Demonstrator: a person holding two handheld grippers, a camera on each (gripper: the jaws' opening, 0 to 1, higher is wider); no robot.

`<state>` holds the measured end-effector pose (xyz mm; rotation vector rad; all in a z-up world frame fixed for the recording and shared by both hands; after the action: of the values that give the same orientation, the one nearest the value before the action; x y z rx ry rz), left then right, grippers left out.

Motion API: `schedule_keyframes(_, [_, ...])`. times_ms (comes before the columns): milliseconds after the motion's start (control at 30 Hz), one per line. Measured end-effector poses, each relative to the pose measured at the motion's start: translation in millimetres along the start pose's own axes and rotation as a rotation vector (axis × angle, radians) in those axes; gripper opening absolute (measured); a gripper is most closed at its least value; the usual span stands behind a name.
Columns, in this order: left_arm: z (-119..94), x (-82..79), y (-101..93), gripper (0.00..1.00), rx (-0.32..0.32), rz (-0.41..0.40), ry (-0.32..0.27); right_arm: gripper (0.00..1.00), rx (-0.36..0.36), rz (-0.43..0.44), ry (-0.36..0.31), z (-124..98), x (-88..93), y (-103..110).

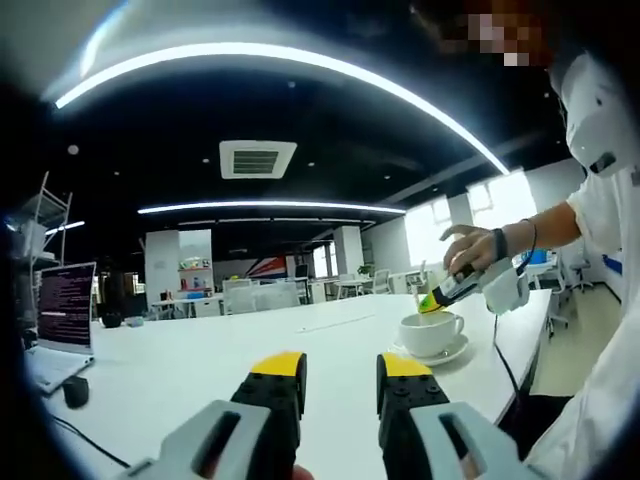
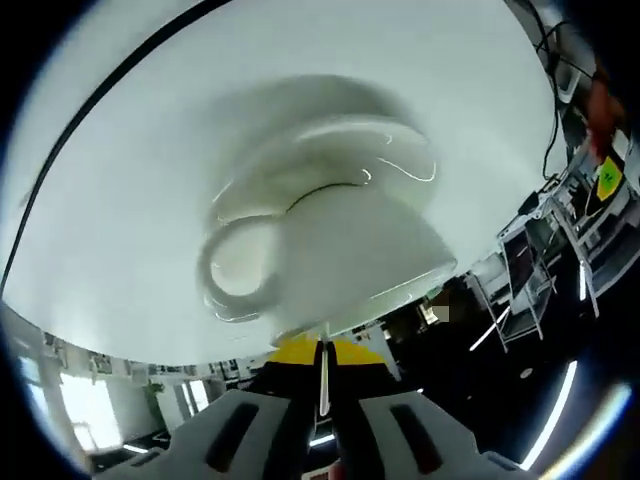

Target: Tidy tabletop coffee trays, cups and spoons，present forward

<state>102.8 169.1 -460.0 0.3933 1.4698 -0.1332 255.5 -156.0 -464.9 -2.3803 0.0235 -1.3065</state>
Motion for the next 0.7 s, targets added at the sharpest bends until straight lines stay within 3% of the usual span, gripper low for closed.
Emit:
schedule_keyframes(467, [-1.9, -0.3, 0.9, 0.29, -0.015, -0.011, -0.005, 0.10, 0.016, 0.019, 0.014, -8.0, 5.5, -5.7])
schedule_keyframes(700, [-2.3, -1.6, 2.6, 0.29, -0.024, -0.003, -0.005, 0.15, 0.032, 0.193, 0.049, -15.0, 27.4, -5.5])
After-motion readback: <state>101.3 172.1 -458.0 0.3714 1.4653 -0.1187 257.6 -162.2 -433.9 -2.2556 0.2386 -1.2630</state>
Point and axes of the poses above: the point that each gripper's makers call its tool centre point, and the gripper's own axes: z roughly forward along the fingers, y roughly to its left, x roughly out of its underside, the point moved 8 cm from there along -z, roughly backward along the fingers, and after that the axes turned 4 degrees about z, right-handed, at the moved point
